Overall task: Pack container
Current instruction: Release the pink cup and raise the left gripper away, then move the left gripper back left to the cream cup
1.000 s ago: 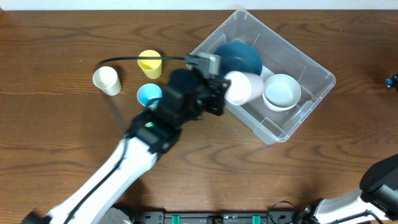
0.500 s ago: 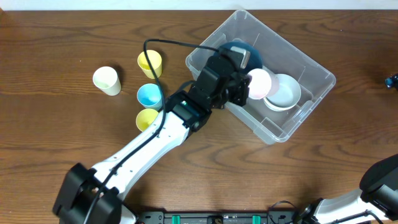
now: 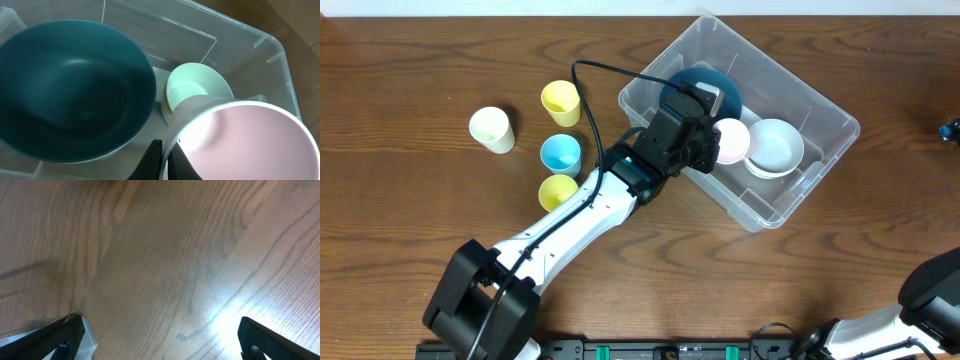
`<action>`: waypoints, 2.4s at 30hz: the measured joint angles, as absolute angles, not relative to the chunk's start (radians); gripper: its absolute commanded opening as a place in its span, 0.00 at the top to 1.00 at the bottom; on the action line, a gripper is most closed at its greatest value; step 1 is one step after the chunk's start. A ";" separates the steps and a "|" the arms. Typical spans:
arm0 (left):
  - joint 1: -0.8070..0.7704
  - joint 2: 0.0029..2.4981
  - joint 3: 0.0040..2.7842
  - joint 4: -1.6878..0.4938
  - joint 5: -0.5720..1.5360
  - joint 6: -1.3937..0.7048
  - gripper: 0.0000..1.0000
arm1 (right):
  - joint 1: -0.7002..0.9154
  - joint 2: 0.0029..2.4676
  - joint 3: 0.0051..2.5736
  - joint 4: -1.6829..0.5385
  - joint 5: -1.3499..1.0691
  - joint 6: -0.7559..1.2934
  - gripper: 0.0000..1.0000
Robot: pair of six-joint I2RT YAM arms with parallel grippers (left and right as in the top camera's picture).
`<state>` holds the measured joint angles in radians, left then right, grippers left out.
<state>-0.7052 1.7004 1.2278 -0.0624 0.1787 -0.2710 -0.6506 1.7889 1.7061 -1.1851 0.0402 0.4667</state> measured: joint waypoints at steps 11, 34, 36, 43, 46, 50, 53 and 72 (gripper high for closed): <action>-0.705 1.715 1.228 -0.071 0.176 -0.257 0.94 | -0.651 1.789 1.706 -1.185 0.040 0.467 0.01; -0.705 1.744 1.228 -0.105 0.176 -0.257 0.85 | -0.651 1.789 1.706 -1.185 0.040 0.467 0.01; -0.705 1.744 1.228 -0.105 0.176 -0.255 0.83 | -0.651 1.789 1.706 -1.185 0.040 0.467 0.01; -0.705 1.744 1.228 -0.105 0.176 -0.253 0.70 | -0.651 1.789 1.706 -1.185 0.040 0.467 0.01; -0.705 1.744 1.228 -0.103 0.176 -0.249 0.60 | -0.651 1.789 1.706 -1.185 0.040 0.467 0.01; -0.702 1.744 1.229 -0.078 0.177 -0.248 0.47 | -0.651 1.789 1.706 -1.185 0.040 0.467 0.01; -0.684 1.740 1.238 -0.079 0.176 -0.242 0.30 | -0.651 1.789 1.706 -1.185 0.040 0.466 0.01; -0.092 1.373 1.299 -0.369 0.172 -0.248 0.02 | -0.651 1.789 1.706 -1.185 0.041 0.467 0.01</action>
